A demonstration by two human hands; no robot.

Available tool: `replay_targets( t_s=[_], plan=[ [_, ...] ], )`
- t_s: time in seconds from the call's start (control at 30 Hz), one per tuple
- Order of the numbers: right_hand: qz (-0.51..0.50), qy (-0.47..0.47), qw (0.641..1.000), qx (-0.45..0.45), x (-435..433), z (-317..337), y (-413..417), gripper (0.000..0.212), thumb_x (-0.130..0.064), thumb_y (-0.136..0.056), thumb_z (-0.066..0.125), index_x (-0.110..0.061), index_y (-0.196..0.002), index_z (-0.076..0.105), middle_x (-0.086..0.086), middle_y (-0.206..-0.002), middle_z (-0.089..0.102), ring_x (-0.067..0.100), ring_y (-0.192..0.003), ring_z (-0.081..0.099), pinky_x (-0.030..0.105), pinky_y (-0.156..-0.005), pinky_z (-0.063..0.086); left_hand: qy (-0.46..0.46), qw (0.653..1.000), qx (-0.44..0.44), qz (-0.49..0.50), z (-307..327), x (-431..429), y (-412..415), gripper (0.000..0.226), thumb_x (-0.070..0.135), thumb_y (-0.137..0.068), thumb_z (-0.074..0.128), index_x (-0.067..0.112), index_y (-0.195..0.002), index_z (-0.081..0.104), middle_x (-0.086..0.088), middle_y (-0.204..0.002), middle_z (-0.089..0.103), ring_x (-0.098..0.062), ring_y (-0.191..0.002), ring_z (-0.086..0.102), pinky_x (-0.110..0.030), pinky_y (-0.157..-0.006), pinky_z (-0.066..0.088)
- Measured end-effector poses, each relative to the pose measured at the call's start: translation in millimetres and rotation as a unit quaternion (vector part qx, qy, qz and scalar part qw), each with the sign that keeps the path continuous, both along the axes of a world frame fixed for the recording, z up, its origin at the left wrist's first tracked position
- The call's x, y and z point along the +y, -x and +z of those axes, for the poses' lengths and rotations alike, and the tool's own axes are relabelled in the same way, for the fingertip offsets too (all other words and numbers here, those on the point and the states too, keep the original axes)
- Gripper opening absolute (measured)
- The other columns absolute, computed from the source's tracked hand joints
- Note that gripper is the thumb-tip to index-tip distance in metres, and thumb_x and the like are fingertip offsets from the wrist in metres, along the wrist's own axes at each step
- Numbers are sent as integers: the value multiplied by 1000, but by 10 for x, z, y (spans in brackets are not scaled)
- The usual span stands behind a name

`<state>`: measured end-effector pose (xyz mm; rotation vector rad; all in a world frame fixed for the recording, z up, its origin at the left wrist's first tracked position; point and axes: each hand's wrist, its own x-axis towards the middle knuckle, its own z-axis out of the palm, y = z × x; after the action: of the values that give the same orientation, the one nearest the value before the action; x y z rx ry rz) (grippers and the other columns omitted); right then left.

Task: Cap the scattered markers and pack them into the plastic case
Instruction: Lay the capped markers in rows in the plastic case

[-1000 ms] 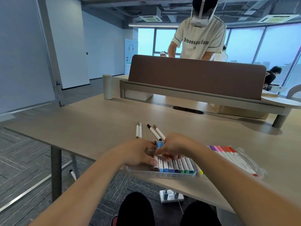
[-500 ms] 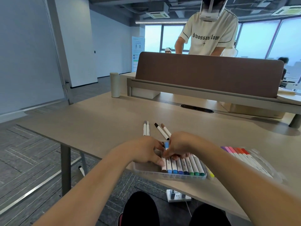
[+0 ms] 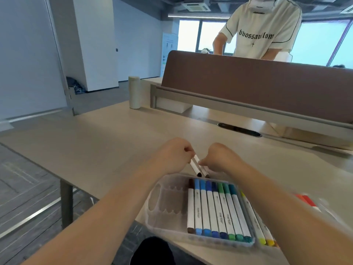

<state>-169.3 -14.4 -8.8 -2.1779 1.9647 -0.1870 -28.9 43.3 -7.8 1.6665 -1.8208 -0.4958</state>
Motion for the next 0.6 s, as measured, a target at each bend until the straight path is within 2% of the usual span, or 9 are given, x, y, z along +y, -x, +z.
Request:
replay_targets(
  t_s=[0.1, 0.23, 0.4, 0.5, 0.6],
  plan=[
    [-4, -26, 1000, 8, -103, -22, -73, 26, -37, -85, 72, -16, -79, 59, 2, -82, 64, 19, -79, 62, 36, -83, 54, -1, 1000, -19, 0, -18, -80, 21, 14, 24, -97, 54, 26, -88, 64, 13, -77, 55, -3, -70, 52, -20, -63, 39],
    [-1, -15, 1000, 9, -150, -71, -91, 14, -27, -87, 68, -16, -80, 62, 2, -82, 65, 20, -78, 64, 35, -78, 55, -4, 1000, -20, 1, -40, -74, 30, 13, 26, -97, 53, 28, -88, 63, 15, -76, 56, -3, -71, 54, -21, -65, 39],
    [26, -15, 999, -27, 24, 114, -60, 21, -32, -91, 62, -18, -76, 55, 3, -85, 62, 20, -83, 64, 35, -83, 55, -4, 1000, -5, 10, -19, 117, -28, 11, 25, -98, 52, 23, -99, 64, 8, -85, 60, -6, -77, 56, -21, -67, 43],
    [45, -70, 993, -86, 324, 238, -75, 25, -29, -91, 60, -11, -73, 62, 2, -66, 58, 14, -56, 52, 25, -58, 45, 1, 1000, -21, 18, 7, 287, -87, 13, 26, -96, 54, 23, -101, 66, 5, -93, 65, -10, -84, 60, -28, -76, 51],
    [75, -123, 985, -97, 644, 291, -93, 26, -25, -89, 57, -12, -67, 64, 1, -59, 56, 15, -51, 46, 26, -54, 39, 0, 999, -42, 12, 18, 481, -121, 17, 27, -95, 55, 24, -103, 69, 4, -96, 67, -13, -87, 62, -34, -83, 53]
  ],
)
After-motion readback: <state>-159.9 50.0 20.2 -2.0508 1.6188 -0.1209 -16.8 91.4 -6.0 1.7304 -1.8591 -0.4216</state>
